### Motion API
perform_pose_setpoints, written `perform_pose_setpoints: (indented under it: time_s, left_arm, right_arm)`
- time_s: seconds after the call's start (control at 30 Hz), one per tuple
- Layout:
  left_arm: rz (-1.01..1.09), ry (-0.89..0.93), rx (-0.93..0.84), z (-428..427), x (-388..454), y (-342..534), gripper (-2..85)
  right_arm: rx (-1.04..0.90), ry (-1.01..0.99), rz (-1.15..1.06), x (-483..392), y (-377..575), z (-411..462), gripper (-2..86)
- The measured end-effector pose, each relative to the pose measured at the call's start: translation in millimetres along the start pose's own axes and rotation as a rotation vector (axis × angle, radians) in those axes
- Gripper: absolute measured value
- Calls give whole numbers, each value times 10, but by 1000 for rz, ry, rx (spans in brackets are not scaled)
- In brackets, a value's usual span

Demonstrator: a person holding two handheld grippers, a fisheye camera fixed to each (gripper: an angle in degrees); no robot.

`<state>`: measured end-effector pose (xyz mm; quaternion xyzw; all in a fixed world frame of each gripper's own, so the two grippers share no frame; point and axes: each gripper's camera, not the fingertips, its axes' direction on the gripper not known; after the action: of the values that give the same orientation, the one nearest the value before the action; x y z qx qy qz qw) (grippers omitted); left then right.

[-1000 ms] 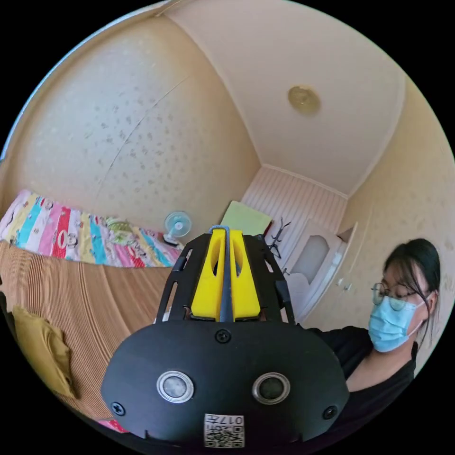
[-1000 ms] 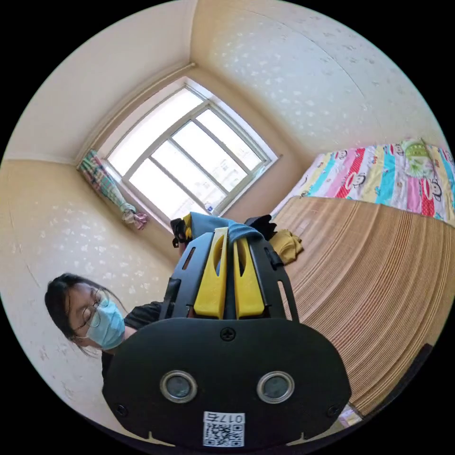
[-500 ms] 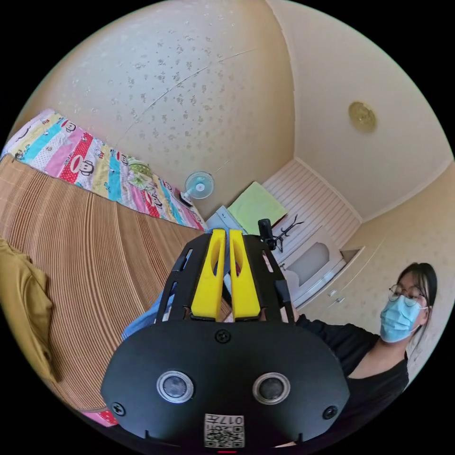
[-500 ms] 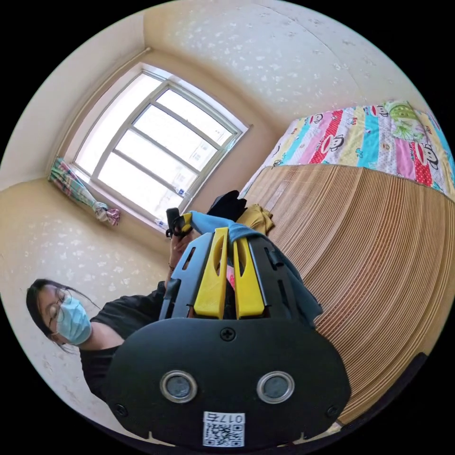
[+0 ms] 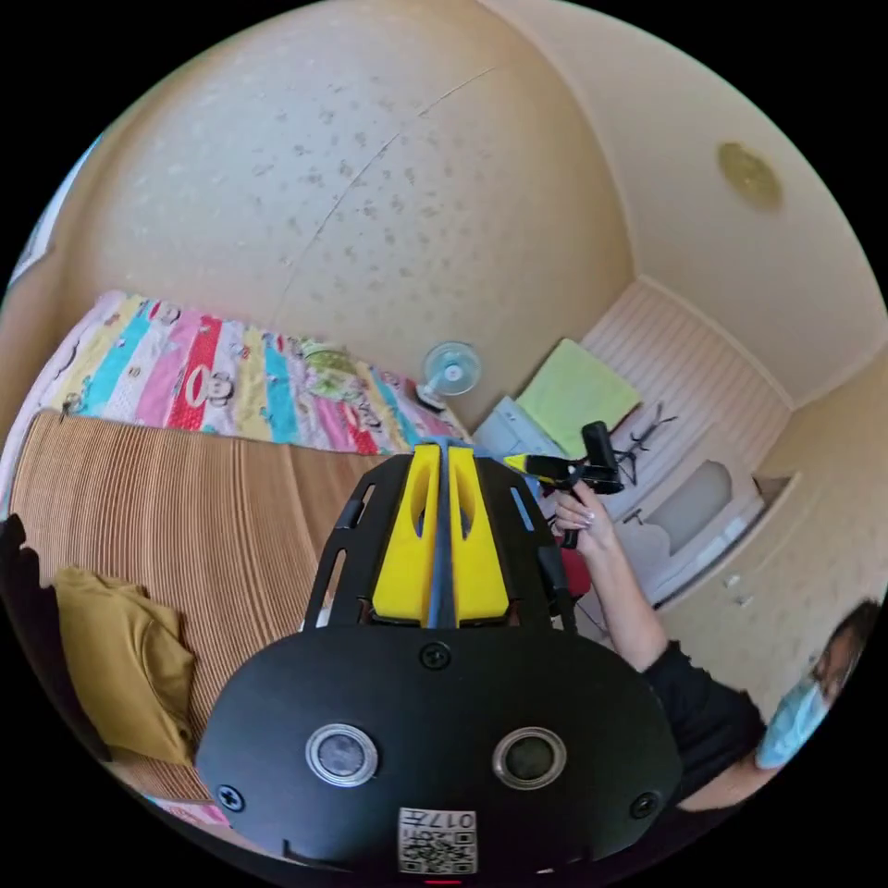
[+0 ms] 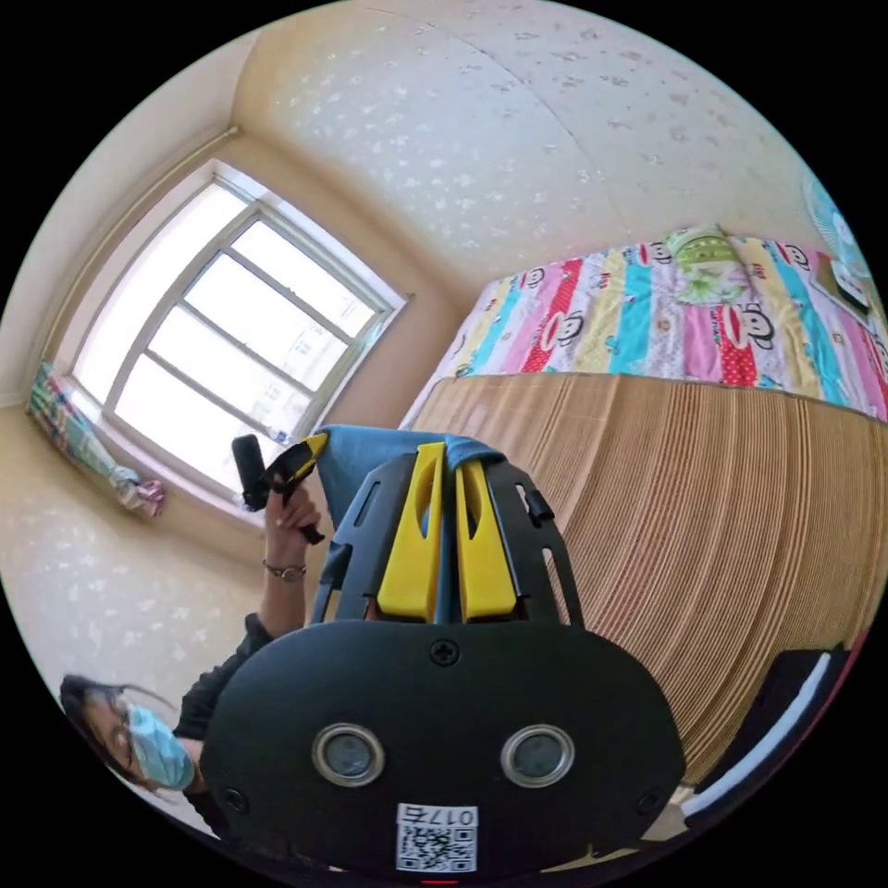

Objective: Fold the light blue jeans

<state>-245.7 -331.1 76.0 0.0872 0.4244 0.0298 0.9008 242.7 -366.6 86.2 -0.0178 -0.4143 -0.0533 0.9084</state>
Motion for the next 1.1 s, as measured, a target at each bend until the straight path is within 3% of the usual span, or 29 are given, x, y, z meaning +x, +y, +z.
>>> perform_pose_setpoints:
  time_s: [0.1,0.2,0.33,0.47,0.6,0.73,0.8,0.9,1.0,1.1]
  left_arm:
    - [-119,-12,-46,272,-559,150,84]
    - [-55,-61,-101,353,-821,790,91]
    - [-104,73,-358,750,-1181,2160,104]
    - [-156,122,-459,1091,-1057,3191,101]
    - [-83,105,-427,1248,-672,3412,100]
    - [155,117,-606,1631,-168,3147,100]
    - [291,79,-677,1789,81,3020,101]
    - [518,67,-754,1969,527,2838,105]
    - [701,206,-783,2047,933,2664,107]
    - [885,117,-904,2372,1288,2648,111]
  right_arm:
    - [55,104,191,436,303,186,72]
    - [-48,197,54,635,816,473,78]
    - [-225,205,-37,782,1874,970,106]
    - [-313,25,-158,368,3040,1421,134]
    - [-370,87,-291,-368,3803,1821,184]
    - [-436,387,-349,-626,4140,2186,166]
    - [-456,626,-361,-566,4194,2351,67]
    - [-451,500,-385,-611,4070,2118,18]
    - [-348,399,-332,-571,3928,1661,9]
    - [-266,357,-266,-428,3851,1282,5]
